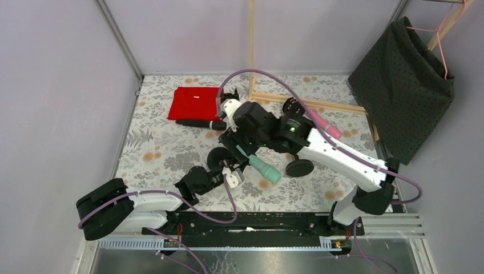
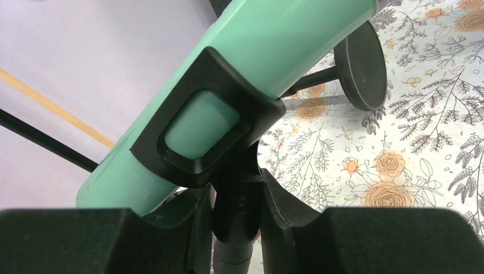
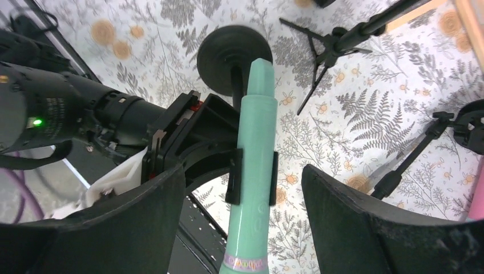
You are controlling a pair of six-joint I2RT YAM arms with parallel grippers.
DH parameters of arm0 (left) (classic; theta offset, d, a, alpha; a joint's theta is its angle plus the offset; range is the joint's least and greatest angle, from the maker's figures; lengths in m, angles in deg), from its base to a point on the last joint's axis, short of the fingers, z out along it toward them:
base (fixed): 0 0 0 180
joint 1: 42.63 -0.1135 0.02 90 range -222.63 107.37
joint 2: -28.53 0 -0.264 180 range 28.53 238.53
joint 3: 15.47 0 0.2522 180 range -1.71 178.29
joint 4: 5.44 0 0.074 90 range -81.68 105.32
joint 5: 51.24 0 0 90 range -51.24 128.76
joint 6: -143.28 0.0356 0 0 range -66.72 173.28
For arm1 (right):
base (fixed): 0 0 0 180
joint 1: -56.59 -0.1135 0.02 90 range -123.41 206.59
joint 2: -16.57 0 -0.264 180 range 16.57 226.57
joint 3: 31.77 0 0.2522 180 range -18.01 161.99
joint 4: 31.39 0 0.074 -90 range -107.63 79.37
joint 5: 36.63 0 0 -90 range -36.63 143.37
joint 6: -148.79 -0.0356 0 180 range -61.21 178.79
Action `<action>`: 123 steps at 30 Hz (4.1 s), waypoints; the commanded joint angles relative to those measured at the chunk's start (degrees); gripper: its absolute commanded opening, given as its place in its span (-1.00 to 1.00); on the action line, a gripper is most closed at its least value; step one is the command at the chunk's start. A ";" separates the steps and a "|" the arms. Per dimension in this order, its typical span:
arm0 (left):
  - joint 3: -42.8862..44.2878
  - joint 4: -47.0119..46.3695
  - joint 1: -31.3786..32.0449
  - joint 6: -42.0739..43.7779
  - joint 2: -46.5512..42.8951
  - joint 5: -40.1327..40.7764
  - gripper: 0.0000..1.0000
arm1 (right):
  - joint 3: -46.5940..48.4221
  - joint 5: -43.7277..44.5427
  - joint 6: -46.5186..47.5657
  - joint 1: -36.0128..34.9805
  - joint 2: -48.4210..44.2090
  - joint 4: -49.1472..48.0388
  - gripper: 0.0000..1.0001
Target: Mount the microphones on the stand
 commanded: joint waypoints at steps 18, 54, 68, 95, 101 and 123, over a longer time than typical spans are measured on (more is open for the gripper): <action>-4.57 0.93 -17.12 -33.34 -8.70 0.91 -1.00 | -11.39 10.50 -11.51 -0.53 -21.48 -6.09 0.64; -4.37 -34.73 -62.94 -44.30 11.01 8.76 -1.00 | -17.38 14.64 -14.71 1.03 -21.96 -5.14 0.70; -4.20 -34.29 -63.47 -44.28 11.35 4.42 -0.14 | -20.29 13.47 -14.54 2.33 -23.32 -5.98 0.70; 7.05 -34.89 -69.93 -38.37 21.47 8.23 -1.00 | -21.24 11.44 -10.84 6.78 -21.11 -6.60 0.73; 10.93 -35.07 -73.47 -39.22 25.73 5.41 -1.00 | -21.77 10.86 -8.91 8.15 -19.70 -8.89 0.74; 8.12 -34.99 -73.44 -39.14 26.01 3.36 0.24 | -23.86 8.27 -7.50 9.84 -19.61 -12.12 0.74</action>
